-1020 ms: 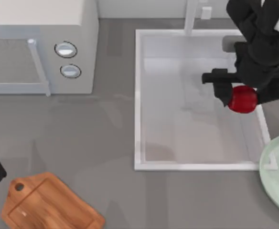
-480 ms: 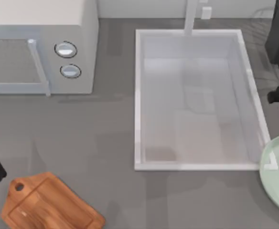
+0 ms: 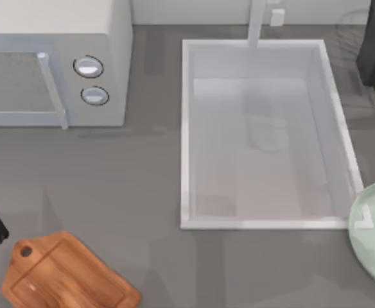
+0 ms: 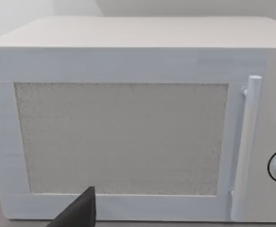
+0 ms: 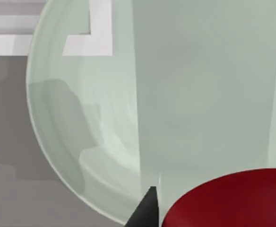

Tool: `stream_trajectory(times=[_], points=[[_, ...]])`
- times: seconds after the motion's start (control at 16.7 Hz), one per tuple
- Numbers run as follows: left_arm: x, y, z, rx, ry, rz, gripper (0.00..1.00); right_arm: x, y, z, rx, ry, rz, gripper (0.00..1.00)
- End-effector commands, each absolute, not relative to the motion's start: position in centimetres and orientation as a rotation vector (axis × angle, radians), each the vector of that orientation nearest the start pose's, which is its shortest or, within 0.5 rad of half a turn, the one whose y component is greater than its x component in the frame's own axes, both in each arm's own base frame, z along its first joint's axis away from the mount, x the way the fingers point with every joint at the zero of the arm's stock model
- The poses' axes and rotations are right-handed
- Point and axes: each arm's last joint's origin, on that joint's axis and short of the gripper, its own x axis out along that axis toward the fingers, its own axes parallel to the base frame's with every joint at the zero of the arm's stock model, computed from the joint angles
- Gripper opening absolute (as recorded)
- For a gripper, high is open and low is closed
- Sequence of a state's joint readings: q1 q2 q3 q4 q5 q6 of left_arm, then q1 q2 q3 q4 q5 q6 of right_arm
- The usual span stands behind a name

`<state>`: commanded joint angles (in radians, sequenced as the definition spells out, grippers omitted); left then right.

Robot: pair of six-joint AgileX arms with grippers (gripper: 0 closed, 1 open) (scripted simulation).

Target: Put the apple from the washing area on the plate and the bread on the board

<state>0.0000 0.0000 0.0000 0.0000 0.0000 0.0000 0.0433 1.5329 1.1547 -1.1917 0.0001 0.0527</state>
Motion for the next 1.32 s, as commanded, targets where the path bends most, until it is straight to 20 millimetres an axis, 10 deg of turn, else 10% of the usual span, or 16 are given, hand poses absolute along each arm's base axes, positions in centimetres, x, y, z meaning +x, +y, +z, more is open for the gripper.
stream_trajectory(times=[0.3,1.08,1.32], points=[[10.57,-0.12,16.0,0.0,0.0,0.0,1.0,26.48,1.31,23.0,0.008,1.571,-0.008,0.0],[10.57,-0.12,16.0,0.0,0.0,0.0,1.0,26.48,1.31,23.0,0.008,1.571,-0.008,0.98],[10.57,-0.12,16.0,0.0,0.0,0.0,1.0,26.48,1.31,23.0,0.008,1.571,-0.008,1.0]])
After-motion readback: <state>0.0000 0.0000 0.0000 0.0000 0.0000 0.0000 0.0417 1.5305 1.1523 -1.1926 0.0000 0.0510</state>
